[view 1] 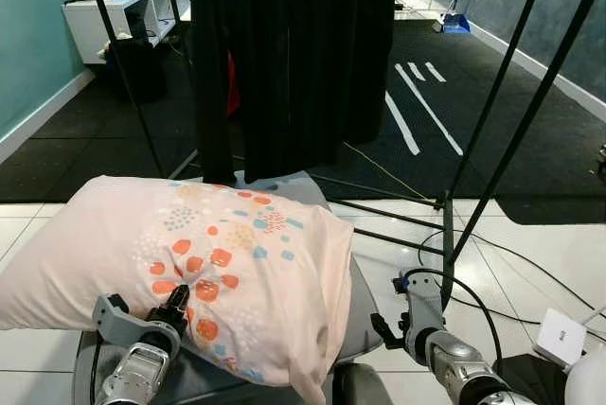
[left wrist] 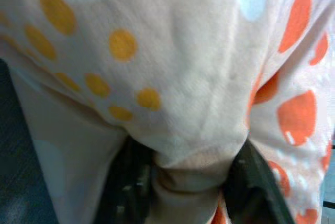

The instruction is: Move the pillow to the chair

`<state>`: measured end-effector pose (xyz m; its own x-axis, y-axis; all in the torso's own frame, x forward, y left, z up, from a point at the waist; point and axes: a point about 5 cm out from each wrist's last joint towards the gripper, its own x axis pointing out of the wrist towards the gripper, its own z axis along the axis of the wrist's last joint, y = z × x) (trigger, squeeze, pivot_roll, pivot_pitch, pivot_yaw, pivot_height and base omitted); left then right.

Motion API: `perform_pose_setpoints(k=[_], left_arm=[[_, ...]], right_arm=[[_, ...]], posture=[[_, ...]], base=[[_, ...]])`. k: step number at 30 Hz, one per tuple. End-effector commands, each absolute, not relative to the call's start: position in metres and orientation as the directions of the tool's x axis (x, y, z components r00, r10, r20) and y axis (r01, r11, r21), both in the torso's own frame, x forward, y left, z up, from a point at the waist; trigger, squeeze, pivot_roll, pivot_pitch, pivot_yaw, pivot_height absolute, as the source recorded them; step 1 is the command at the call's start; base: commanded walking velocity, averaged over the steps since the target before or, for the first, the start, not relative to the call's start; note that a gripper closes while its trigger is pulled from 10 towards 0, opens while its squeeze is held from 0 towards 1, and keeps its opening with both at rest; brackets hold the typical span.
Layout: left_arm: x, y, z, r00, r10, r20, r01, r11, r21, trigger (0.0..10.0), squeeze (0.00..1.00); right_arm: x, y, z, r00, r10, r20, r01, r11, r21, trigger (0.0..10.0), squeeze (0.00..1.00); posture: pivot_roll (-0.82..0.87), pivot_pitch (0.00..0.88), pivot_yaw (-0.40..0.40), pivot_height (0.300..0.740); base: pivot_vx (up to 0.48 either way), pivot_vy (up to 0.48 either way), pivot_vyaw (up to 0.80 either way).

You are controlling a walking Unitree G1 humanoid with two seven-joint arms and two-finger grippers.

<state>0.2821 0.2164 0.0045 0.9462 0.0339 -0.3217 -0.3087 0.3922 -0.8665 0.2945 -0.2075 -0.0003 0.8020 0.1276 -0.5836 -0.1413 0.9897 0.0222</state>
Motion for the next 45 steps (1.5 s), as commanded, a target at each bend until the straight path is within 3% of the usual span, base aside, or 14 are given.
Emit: perform_pose_setpoints(k=[1,10,21,26,28,30,34,41,45], left_arm=[[0.289,0.216,0.011,0.958,0.028,-0.287,-0.274,0.4,-0.875,0.0,0.0],[0.291,0.222,0.013,0.959,0.062,-0.278,-0.28,0.391,-0.877,0.0,0.0],[0.306,0.243,0.045,0.984,0.116,-0.138,-0.172,0.378,-0.91,0.0,0.0],[0.318,0.25,0.088,0.99,0.128,0.056,0.006,0.366,-0.93,0.0,0.0],[0.322,0.255,0.128,0.969,0.126,0.212,0.151,0.377,-0.914,0.0,0.0],[0.322,0.255,0.128,0.969,0.126,0.212,0.151,0.377,-0.914,0.0,0.0],[0.321,0.246,0.174,0.924,0.074,0.375,0.321,0.38,-0.867,0.0,0.0],[0.312,0.227,0.191,0.902,-0.02,0.431,0.41,0.353,-0.841,0.0,0.0],[0.298,0.199,0.207,0.85,-0.158,0.502,0.525,0.328,-0.785,0.0,0.0]], right_arm=[[0.294,-0.206,-0.001,0.808,0.132,-0.574,-0.14,0.99,0.031,10.0,0.0],[0.293,-0.205,-0.002,0.806,0.137,-0.576,-0.144,0.989,0.034,10.0,0.0],[0.293,-0.205,-0.001,0.811,0.141,-0.568,-0.134,0.989,0.054,10.0,0.0],[0.294,-0.205,-0.001,0.816,0.147,-0.559,-0.133,0.989,0.066,10.0,0.0],[0.294,-0.205,-0.001,0.819,0.146,-0.554,-0.129,0.989,0.07,10.0,0.0],[0.294,-0.205,-0.001,0.819,0.146,-0.554,-0.129,0.989,0.07,10.0,0.0],[0.294,-0.204,0.0,0.824,0.148,-0.548,-0.127,0.989,0.076,10.0,0.0],[0.294,-0.202,0.0,0.831,0.166,-0.532,-0.124,0.986,0.114,10.0,0.0],[0.302,-0.21,0.011,0.846,0.165,-0.507,-0.134,0.986,0.097,10.0,0.0]], posture=[[-0.31,0.074,-0.02,0.455],[-0.3,0.066,-0.016,0.455],[-0.3,0.059,-0.014,0.455],[-0.29,0.06,-0.018,0.455],[-0.29,0.052,-0.011,0.455],[-0.29,0.052,-0.011,0.455],[-0.28,0.056,-0.014,0.455],[-0.27,0.056,-0.016,0.47],[-0.27,0.055,-0.017,0.485]], base=[[0.0,0.0,0.0],[0.0,0.0,0.0],[0.0,0.0,0.0],[0.0,0.0,0.0],[0.0,0.0,0.0],[0.0,0.0,0.0],[0.0,0.0,0.0],[0.0,0.0,0.0],[0.0,0.0,0.0]])
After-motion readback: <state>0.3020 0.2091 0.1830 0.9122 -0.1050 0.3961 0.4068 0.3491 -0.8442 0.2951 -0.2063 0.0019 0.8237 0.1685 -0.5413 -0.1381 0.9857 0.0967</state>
